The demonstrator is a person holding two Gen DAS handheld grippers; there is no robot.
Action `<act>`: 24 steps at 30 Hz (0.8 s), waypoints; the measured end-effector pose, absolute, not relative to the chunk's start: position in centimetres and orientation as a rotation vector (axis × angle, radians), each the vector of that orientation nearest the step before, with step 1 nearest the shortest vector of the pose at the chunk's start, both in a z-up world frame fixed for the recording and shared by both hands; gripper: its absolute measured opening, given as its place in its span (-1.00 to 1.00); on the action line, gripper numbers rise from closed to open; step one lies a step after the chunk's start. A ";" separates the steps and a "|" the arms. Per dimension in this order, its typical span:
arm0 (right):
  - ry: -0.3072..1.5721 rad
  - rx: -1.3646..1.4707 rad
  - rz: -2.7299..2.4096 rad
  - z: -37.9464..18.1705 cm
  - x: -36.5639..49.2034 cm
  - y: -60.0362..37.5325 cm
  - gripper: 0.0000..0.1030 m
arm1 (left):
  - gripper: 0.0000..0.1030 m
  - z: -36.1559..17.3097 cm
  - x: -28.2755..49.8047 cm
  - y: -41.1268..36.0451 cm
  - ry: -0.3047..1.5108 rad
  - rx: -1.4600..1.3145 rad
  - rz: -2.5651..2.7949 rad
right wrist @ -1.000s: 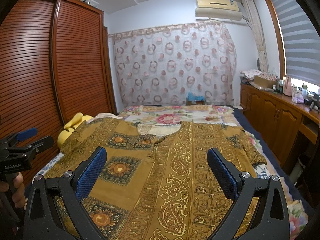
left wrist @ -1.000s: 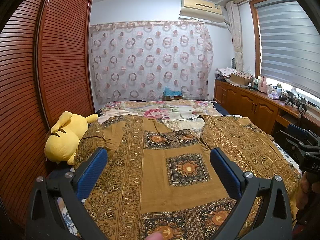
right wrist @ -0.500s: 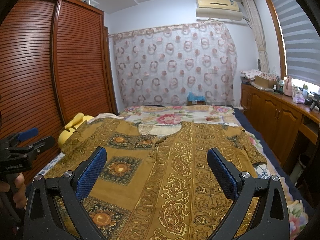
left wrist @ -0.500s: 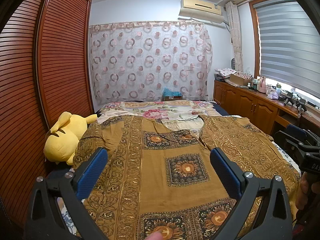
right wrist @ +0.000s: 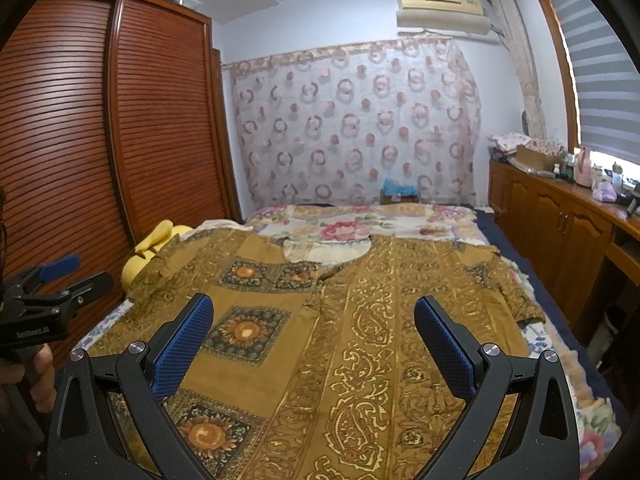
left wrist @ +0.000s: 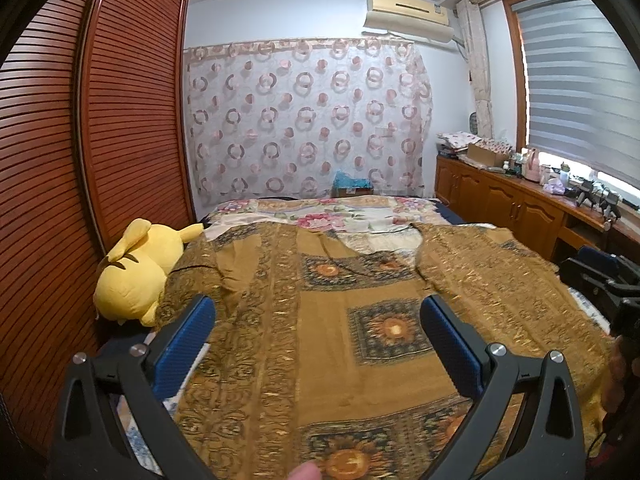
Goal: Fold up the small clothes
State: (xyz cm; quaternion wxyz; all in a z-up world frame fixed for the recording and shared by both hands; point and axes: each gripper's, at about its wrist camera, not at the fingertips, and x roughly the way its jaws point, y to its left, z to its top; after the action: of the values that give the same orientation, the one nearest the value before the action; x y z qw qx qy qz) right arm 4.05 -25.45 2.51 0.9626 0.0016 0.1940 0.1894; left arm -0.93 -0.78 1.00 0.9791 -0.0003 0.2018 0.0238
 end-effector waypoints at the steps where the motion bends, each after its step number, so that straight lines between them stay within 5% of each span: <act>1: 0.394 0.001 0.390 2.3 4.3 -25.4 0.99 | 1.00 0.9 -0.8 -0.4 0.413 0.006 0.060; 24: 0.586 -0.130 0.596 -4.2 10.1 -18.4 0.99 | 0.92 -5.3 5.8 16.3 0.665 -0.109 0.143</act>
State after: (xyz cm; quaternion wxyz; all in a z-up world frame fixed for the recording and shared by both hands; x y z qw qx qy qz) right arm 10.06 -18.39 -4.18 0.9119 -0.0630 0.2842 0.2893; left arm 5.76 16.31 -5.25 0.9412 -0.0535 0.3261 0.0701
